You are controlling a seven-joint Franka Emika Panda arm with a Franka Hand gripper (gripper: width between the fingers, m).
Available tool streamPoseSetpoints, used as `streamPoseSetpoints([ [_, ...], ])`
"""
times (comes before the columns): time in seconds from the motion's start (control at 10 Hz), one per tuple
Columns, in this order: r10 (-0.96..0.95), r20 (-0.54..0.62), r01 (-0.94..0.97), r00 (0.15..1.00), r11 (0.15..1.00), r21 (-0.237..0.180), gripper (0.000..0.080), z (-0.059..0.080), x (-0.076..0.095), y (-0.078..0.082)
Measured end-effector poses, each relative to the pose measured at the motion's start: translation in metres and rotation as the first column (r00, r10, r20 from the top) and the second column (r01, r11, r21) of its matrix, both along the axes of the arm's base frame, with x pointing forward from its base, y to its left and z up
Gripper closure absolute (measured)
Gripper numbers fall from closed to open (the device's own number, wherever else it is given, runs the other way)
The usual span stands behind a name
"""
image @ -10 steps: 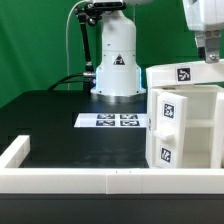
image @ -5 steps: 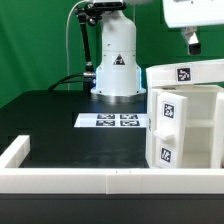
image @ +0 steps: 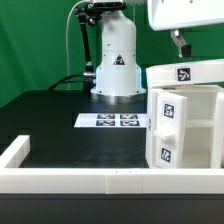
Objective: Assemble cabinet
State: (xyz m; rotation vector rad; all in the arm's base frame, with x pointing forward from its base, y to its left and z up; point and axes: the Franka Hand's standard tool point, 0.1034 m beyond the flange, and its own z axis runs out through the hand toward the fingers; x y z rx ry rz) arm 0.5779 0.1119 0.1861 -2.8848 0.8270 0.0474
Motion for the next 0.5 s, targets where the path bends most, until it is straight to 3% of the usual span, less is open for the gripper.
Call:
streamPoseSetpoints([
  [0.3, 0.323, 0.042, -0.322, 0.945, 0.946, -0.025, 0.0002, -0.0001, 0.002, -0.0016],
  [0.5, 0.514, 0.057, -0.511, 0.856, 0.858, -0.056, 0.0002, 0.0003, 0.0027, -0.003],
])
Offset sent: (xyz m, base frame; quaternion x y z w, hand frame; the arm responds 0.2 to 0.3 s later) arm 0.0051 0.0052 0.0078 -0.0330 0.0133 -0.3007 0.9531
